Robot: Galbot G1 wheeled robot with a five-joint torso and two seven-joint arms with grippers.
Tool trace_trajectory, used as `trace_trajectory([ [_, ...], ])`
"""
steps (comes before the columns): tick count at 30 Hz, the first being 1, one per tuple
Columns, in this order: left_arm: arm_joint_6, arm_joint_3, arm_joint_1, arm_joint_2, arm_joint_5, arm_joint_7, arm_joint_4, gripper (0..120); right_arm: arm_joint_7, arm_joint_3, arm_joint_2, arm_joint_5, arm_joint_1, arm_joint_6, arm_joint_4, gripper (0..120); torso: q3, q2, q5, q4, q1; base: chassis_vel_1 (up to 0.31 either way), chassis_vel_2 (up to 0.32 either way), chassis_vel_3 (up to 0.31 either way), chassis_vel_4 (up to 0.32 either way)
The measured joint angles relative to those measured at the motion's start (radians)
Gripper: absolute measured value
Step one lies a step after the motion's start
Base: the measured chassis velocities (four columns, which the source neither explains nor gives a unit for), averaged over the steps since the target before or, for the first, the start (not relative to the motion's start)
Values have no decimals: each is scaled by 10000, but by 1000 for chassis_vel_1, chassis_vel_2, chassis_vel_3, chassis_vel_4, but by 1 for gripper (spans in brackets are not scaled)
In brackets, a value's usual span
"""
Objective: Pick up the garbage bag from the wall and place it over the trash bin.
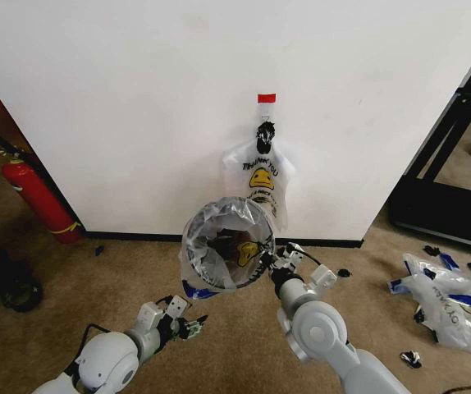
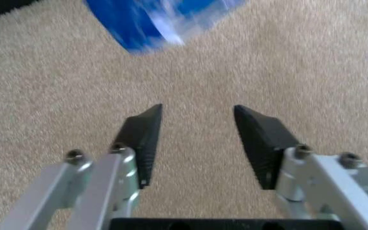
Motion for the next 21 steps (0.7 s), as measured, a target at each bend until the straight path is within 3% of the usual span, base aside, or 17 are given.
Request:
trace_trajectory([
  [12,-228,579,-809,-39,-765,596,84,1,-75,-43,-4,-54,-95,-5,64,0,0,0,0,-1,0,0,0,0,0],
  [21,-487,640,-1427,-251,-781,682,717,0,-63,-21,-49,-61,-274,-23,246,0,0,0,0,-1,0,0,0,0,0],
])
